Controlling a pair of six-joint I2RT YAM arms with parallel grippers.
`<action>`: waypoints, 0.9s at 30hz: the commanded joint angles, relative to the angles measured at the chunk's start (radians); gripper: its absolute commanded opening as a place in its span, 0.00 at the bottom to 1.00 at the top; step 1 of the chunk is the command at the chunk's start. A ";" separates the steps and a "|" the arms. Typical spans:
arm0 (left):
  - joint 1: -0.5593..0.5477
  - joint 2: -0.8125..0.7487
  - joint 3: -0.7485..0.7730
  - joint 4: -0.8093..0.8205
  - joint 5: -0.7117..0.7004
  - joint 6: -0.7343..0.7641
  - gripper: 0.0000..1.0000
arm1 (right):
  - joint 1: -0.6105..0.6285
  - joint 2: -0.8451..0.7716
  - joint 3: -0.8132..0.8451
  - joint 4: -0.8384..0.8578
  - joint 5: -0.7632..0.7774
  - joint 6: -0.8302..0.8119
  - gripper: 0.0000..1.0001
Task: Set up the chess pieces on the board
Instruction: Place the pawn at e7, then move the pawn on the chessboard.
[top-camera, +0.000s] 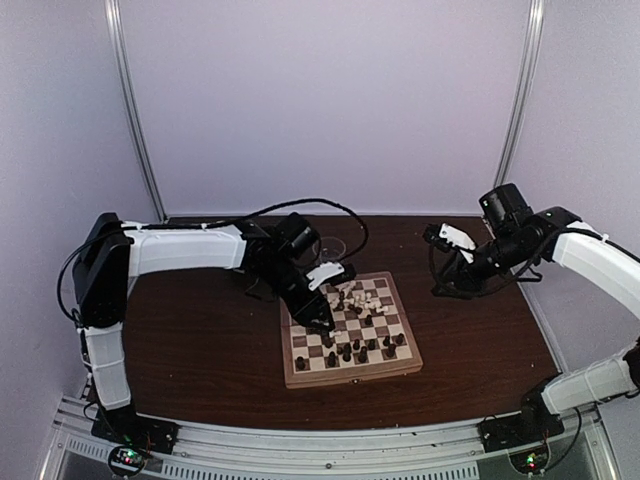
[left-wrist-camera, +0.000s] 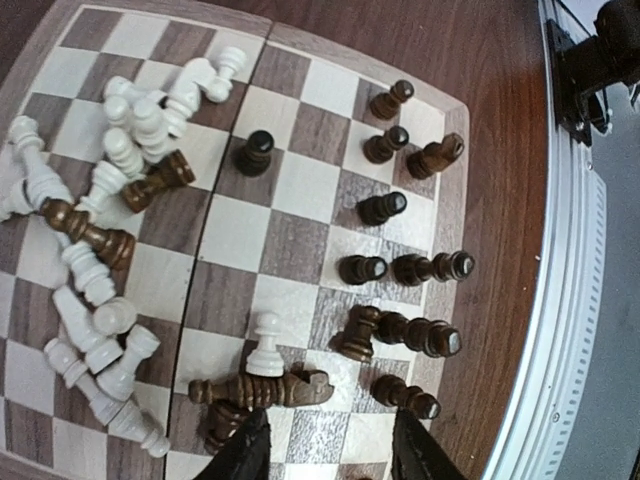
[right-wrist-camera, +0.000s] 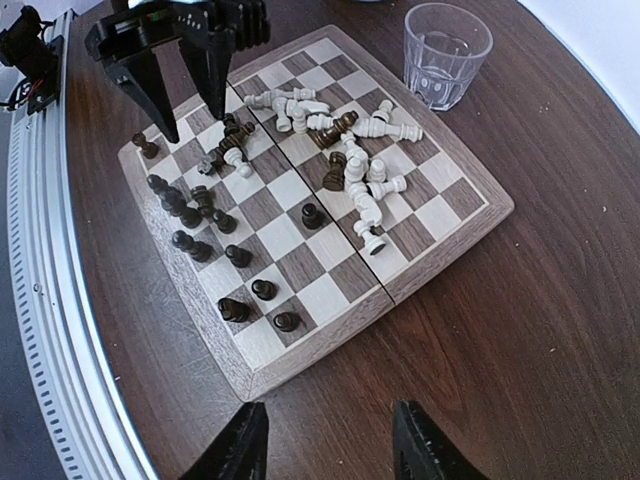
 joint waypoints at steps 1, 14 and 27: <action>-0.027 0.053 0.063 -0.042 0.046 0.118 0.41 | -0.047 -0.013 -0.041 0.140 -0.032 0.044 0.45; -0.049 0.129 0.103 -0.083 -0.008 0.187 0.33 | -0.053 0.011 -0.042 0.134 -0.055 0.032 0.45; -0.072 0.206 0.178 -0.143 -0.011 0.225 0.36 | -0.056 0.021 -0.047 0.134 -0.053 0.028 0.45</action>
